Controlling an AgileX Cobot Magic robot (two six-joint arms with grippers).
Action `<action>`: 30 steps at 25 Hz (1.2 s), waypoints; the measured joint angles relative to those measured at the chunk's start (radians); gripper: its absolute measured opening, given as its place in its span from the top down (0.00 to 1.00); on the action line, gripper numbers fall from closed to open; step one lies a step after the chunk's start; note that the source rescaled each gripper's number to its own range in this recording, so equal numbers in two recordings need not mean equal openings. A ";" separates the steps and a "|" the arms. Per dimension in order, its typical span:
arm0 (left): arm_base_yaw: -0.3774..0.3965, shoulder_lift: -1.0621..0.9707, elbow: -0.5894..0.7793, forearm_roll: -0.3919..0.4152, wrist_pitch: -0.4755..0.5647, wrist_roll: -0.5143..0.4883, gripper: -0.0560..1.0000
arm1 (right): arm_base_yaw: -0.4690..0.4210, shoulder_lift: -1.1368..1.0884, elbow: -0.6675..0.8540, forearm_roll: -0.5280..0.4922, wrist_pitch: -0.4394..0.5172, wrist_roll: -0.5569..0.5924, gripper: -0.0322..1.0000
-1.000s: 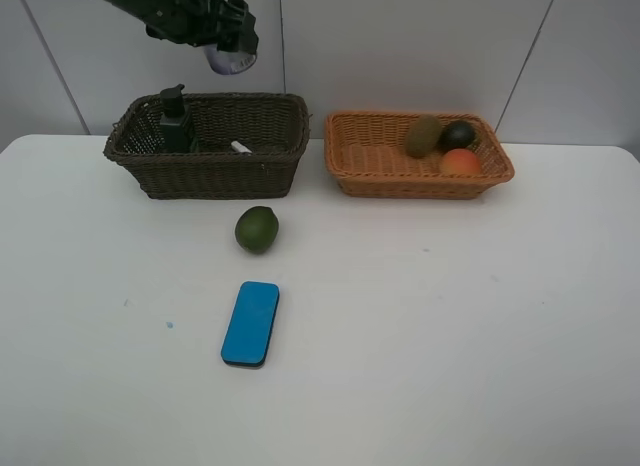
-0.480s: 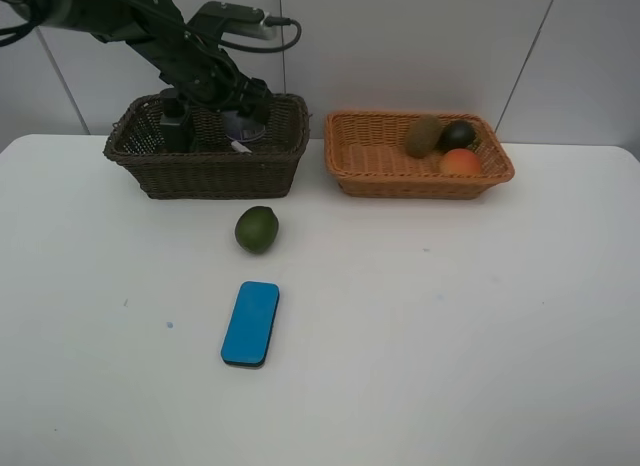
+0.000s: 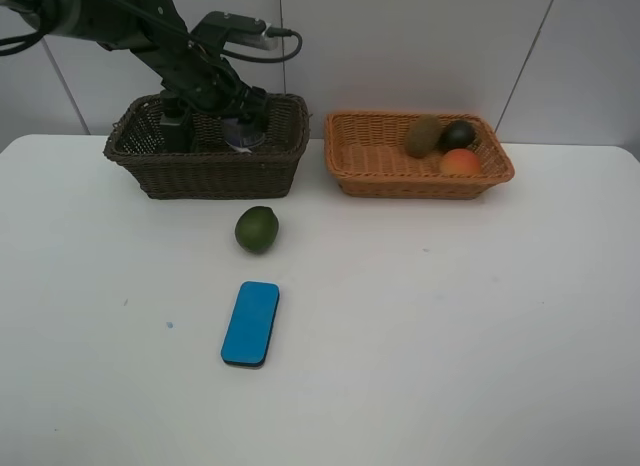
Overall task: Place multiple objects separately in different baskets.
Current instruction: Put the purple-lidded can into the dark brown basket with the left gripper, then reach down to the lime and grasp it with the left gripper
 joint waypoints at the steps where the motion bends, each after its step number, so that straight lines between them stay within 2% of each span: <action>1: 0.000 0.000 0.000 0.000 0.000 -0.001 0.02 | 0.000 0.000 0.000 0.000 0.000 0.000 0.00; 7: 0.000 0.000 0.000 0.000 -0.004 -0.061 0.00 | 0.000 0.000 0.000 0.000 0.000 0.000 0.00; 24: 0.000 0.001 -0.006 -0.002 -0.018 -0.071 0.00 | 0.000 0.000 0.000 0.000 0.000 0.000 0.00; 30: 0.000 -0.007 -0.006 -0.006 0.042 -0.071 0.00 | 0.000 0.000 0.000 0.000 0.000 0.000 0.00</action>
